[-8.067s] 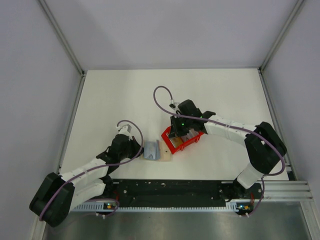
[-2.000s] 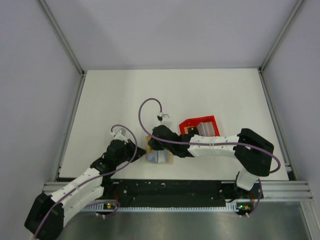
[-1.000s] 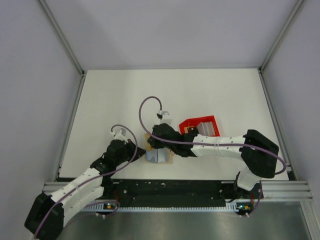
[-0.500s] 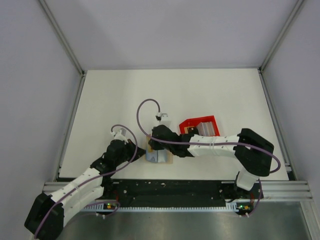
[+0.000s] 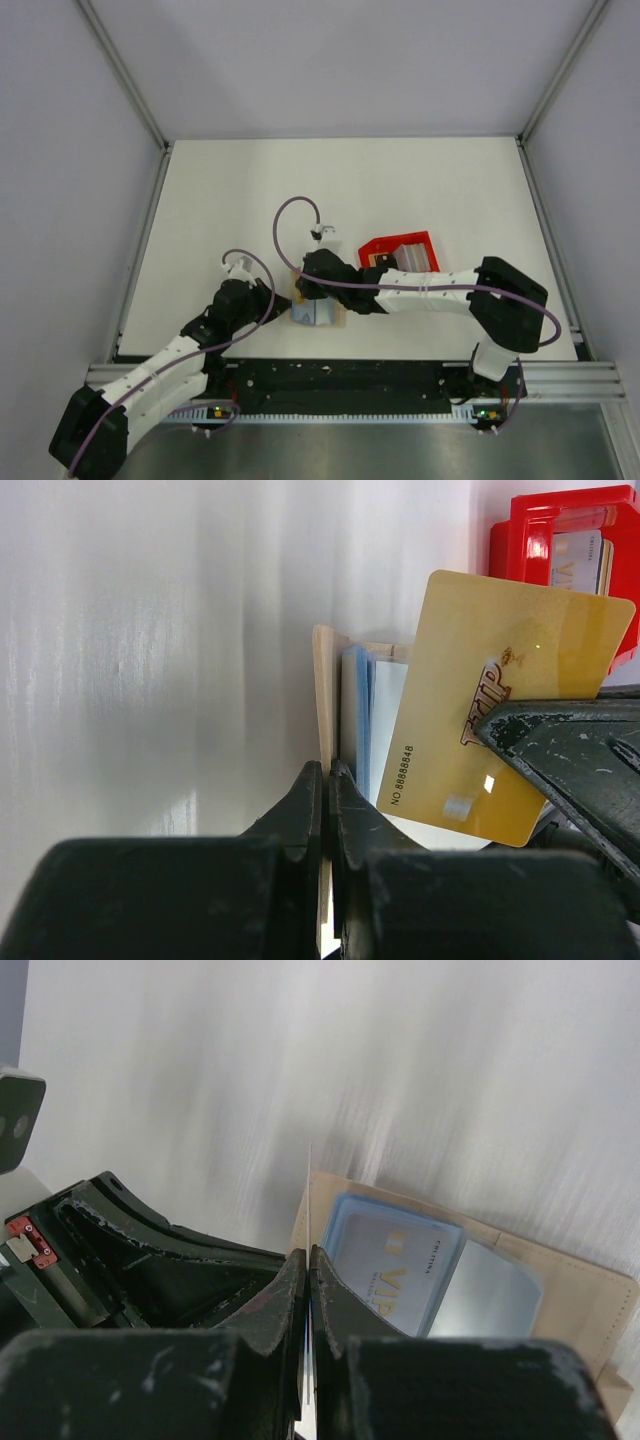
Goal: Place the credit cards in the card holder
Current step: Turn over the card slot in the card holder, then insert the credit card into the card holder.
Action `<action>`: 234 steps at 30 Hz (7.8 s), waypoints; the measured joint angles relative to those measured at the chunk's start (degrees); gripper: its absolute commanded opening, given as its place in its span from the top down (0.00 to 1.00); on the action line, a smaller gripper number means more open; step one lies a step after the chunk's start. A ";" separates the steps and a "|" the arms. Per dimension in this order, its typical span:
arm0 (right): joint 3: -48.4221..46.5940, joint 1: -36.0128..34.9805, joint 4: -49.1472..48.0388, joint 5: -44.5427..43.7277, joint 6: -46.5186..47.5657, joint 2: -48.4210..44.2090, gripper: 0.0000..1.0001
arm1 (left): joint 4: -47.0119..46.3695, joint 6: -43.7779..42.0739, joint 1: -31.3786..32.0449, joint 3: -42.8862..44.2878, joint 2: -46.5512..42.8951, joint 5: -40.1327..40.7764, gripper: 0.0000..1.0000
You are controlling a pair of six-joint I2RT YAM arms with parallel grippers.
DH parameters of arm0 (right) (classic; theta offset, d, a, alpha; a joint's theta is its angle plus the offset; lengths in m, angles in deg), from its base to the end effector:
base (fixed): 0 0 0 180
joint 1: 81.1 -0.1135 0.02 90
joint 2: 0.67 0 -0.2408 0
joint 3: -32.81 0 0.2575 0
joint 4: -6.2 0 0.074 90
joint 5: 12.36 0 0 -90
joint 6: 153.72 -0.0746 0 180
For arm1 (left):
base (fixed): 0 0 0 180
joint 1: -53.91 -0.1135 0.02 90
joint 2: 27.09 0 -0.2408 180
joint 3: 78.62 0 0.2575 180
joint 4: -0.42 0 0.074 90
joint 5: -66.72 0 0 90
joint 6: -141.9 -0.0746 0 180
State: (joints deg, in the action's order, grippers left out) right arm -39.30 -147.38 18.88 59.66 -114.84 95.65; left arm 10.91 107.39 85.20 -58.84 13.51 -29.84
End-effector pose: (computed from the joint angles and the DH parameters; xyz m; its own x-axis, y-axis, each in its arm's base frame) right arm 0.1809 0.3545 0.1602 -0.7522 0.1288 -0.6463 -0.2963 0.8099 0.5063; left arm 0.1702 -0.1134 0.1017 -0.7455 -0.5049 -0.4351 -0.0264 0.6747 -0.7377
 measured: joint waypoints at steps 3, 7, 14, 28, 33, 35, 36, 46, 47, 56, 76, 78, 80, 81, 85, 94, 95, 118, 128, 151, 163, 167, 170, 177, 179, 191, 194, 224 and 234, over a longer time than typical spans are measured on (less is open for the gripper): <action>-0.02 0.00 -0.04 0.02 -0.07 0.26 1.00 | 0.00 0.00 0.00 0.00 0.00 0.00 1.00; -0.02 0.00 -0.02 0.07 -0.11 1.31 1.00 | 0.02 -0.02 0.00 0.00 0.00 -0.02 1.00; -0.33 0.00 0.44 0.07 -0.11 2.03 1.00 | 0.11 -0.09 0.00 0.00 0.00 0.00 1.00; -3.74 0.00 5.86 -0.96 1.07 3.67 1.00 | 0.13 -0.13 0.00 0.00 0.00 0.00 1.00; -3.69 0.00 5.07 -0.20 0.98 3.72 1.00 | 0.11 -0.13 0.00 0.00 0.00 -0.02 1.00; -3.69 0.00 4.55 0.22 0.94 3.72 1.00 | 0.13 -0.13 0.00 0.00 0.00 -0.02 1.00; -3.69 0.00 4.42 0.37 0.92 3.72 1.00 | 0.13 -0.13 0.00 0.00 0.00 0.00 1.00; -4.57 -0.79 7.85 0.48 -0.68 4.11 1.00 | 0.42 -0.15 0.00 0.00 0.00 -0.02 1.00; -5.49 -1.22 9.09 -0.17 -0.74 4.70 1.00 | 0.44 -0.15 0.00 0.00 0.00 -0.04 1.00; -14.69 -6.62 21.49 -8.50 -0.28 8.61 1.00 | 0.85 0.02 0.00 0.00 -0.39 -0.09 1.00; -22.21 -8.59 30.36 -12.31 -0.94 12.55 1.00 | 1.62 0.37 0.00 0.00 -3.19 0.15 1.00; -22.43 -8.90 31.10 -13.14 -1.01 12.94 1.00 | 2.03 0.39 0.02 0.00 -3.52 0.00 1.00; -22.45 -9.22 31.71 -14.29 -1.01 12.94 1.00 | 2.23 0.39 0.07 0.00 -3.89 -0.09 1.00; -22.47 -9.33 31.85 -14.84 -1.01 12.94 1.00 | 2.23 0.39 0.15 0.00 -4.13 -0.11 1.00; -22.49 -9.62 32.92 -16.85 -0.98 12.94 1.00 | 2.21 0.39 0.22 0.02 -4.61 -0.35 1.00; -22.49 -9.75 35.56 -18.88 -0.96 12.68 1.00 | 2.19 0.33 0.26 0.02 -4.76 -0.70 1.00; -22.47 -9.75 36.15 -19.08 -0.92 12.55 1.00 | 2.16 0.31 0.26 0.02 -4.76 -0.68 1.00; -19.67 -8.46 29.62 -16.52 -3.43 7.89 1.00 | 2.12 0.07 0.26 0.02 -4.76 -0.70 1.00; -15.93 -7.67 24.24 -13.22 -4.66 7.91 1.00 | 2.08 0.11 0.26 0.00 -4.87 -1.11 1.00; -11.82 -7.80 26.21 -16.83 -3.52 3.72 1.00 | 2.36 -0.13 0.26 0.00 -5.22 -0.87 1.00; 1.40 -3.58 22.58 -12.85 -3.48 -3.28 1.00 | 1.20 -0.33 0.26 -0.90 -2.43 1.70 1.00; 7.17 -0.57 17.05 -7.98 -2.91 -6.10 1.00 | -0.17 -0.46 0.26 -1.29 0.35 2.21 1.00; 9.46 1.14 12.07 -4.11 -2.47 -8.20 1.00 | -1.40 -0.68 0.26 -1.62 2.47 2.71 1.00; 12.68 4.42 -0.39 5.95 -2.03 -9.49 1.00 | -4.48 -0.98 0.26 -2.29 5.77 3.23 1.00; 13.35 5.11 -3.52 8.50 -2.19 -9.16 1.00 | -4.92 -1.07 0.26 -2.29 6.08 3.26 1.00; 18.82 6.05 -11.85 12.74 -5.62 -6.14 1.00 | -5.16 -1.14 0.26 -2.36 6.05 3.45 1.00; 20.59 6.34 -13.29 12.76 -6.34 -6.01 1.00 | -5.14 -1.14 0.26 -2.36 6.01 3.45 1.00; 23.52 8.92 -26.38 17.97 -13.51 0.63 1.00 | -5.09 -1.14 0.26 -2.40 5.62 3.45 1.00; 22.97 9.09 -28.04 20.28 -15.08 2.36 1.00 | -5.11 -1.14 0.26 -2.47 5.62 3.48 1.00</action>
State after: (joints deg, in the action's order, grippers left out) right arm -16.32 -138.29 -9.17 79.94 -129.92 98.01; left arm 5.80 106.25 85.46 -61.31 19.13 -26.37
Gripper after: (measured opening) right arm 0.005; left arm 0.019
